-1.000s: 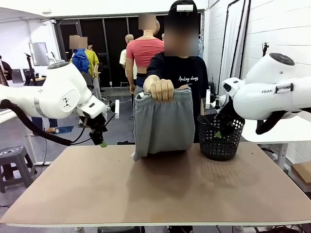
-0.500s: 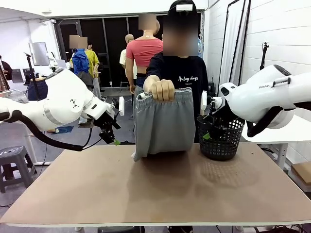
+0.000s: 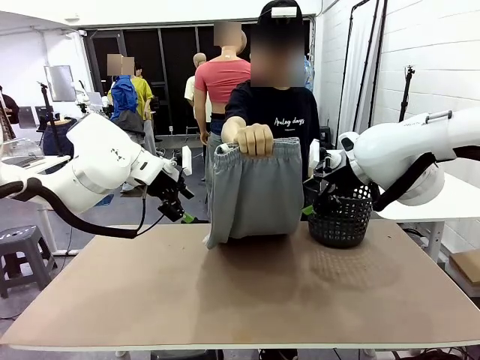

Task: Fold the training pants.
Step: Grab both ends of the Training pants handed by a person.

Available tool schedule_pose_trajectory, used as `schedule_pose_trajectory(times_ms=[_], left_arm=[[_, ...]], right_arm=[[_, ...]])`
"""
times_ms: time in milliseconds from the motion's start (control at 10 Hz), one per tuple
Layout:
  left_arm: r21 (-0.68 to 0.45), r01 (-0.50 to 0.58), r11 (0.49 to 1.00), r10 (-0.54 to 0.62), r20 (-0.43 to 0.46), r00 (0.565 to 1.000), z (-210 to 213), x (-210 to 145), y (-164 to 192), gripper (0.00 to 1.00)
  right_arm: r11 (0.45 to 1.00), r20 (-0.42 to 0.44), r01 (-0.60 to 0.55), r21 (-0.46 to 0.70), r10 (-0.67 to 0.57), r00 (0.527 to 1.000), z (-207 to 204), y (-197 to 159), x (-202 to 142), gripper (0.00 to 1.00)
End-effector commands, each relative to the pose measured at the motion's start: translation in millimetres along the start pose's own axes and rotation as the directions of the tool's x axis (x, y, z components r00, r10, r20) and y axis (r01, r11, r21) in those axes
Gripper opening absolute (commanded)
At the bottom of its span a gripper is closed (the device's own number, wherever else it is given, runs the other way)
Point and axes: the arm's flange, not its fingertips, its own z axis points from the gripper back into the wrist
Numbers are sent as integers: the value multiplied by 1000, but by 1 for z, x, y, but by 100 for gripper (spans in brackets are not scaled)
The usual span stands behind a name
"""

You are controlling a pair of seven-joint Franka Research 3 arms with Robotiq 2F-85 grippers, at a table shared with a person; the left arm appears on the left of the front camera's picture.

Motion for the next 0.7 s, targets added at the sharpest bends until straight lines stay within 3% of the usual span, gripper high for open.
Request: schedule_pose_trajectory(times_ms=[0,600], left_arm=[[-9,13,1000,-13,61,998,-5,-8,12,100],[-62,6,998,13,310,951,-28,3,9,100]], right_arm=[[999,97,1,34,-4,995,-9,3,-20,100],[998,256,38,44,-48,966,-20,5,-14,100]])
